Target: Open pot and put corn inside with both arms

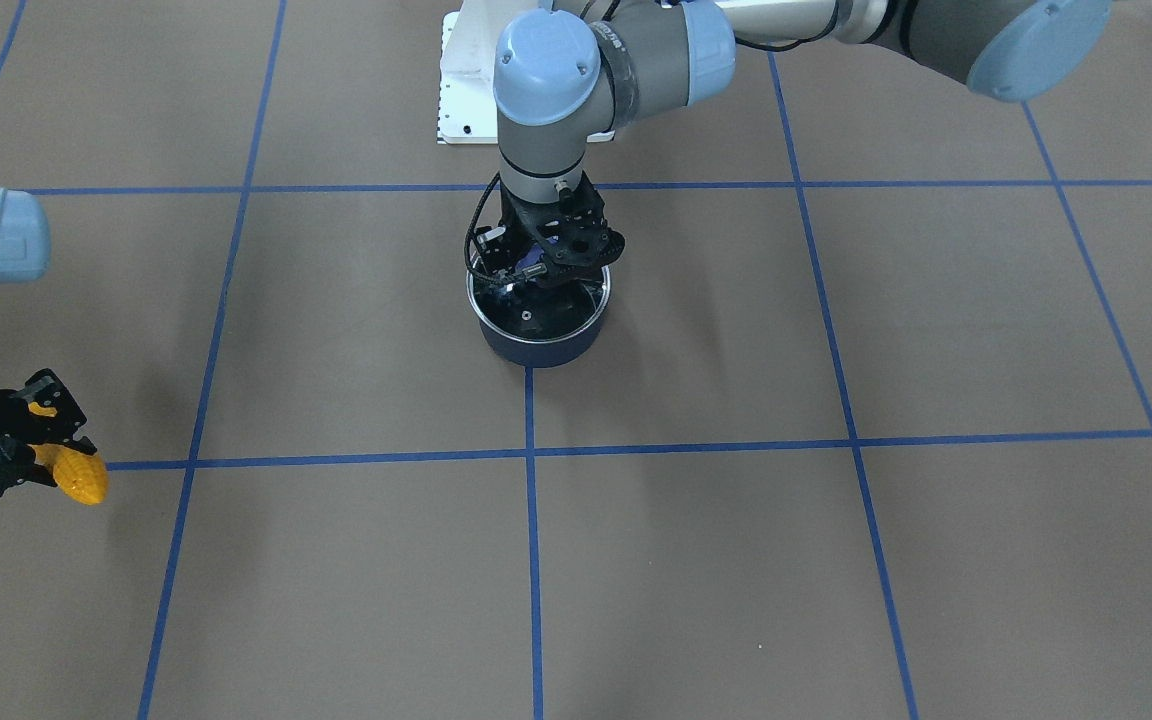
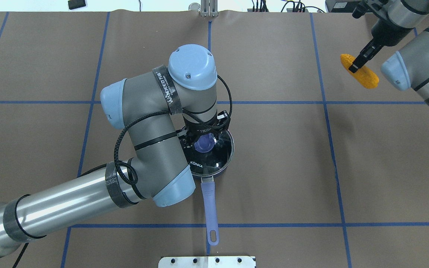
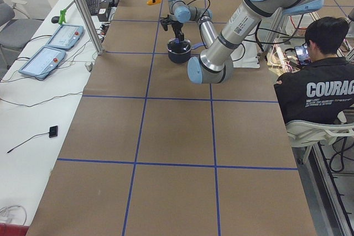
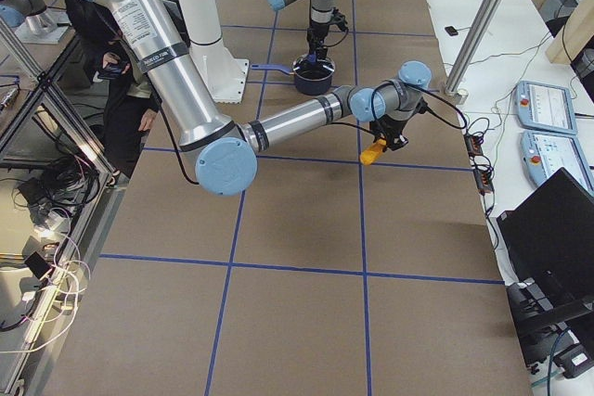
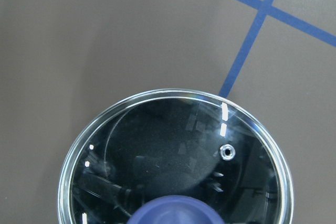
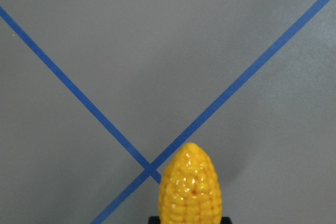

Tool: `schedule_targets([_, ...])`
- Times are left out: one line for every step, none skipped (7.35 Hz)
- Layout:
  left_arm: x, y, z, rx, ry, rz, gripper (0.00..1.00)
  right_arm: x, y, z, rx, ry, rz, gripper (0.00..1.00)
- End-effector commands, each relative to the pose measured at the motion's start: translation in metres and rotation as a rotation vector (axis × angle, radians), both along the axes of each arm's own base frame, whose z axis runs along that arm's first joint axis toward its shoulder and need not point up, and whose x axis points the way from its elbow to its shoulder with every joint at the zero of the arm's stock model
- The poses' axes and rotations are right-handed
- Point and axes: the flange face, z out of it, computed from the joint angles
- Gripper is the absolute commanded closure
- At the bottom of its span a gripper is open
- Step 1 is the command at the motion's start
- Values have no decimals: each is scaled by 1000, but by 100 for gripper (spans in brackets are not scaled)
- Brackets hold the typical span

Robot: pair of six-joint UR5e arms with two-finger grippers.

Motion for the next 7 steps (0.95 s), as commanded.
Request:
schedule_targets([0, 0, 1, 0, -1, 1, 35, 0, 0, 0, 0, 1, 0, 72])
schedule_targets([0, 0, 6, -3, -5, 0, 38, 0, 0, 0, 0, 1, 0, 72])
schedule_targets([-1, -1, 5, -4, -6, 0, 38, 0, 0, -1, 1, 0, 0, 72])
schedule_targets([-7, 2, 6, -5, -1, 2, 38, -1, -1, -6, -4, -4, 9, 72])
schedule_targets([-30, 3, -4, 10, 14, -3, 38, 2, -2, -8, -14, -5, 25, 72])
schedule_targets([-52, 15, -13, 26, 6, 16, 38, 3, -4, -14, -28, -8, 43, 72])
schedule_targets([-77, 24, -13, 46, 1, 31, 38, 0, -7, -26, -70, -21, 81, 72])
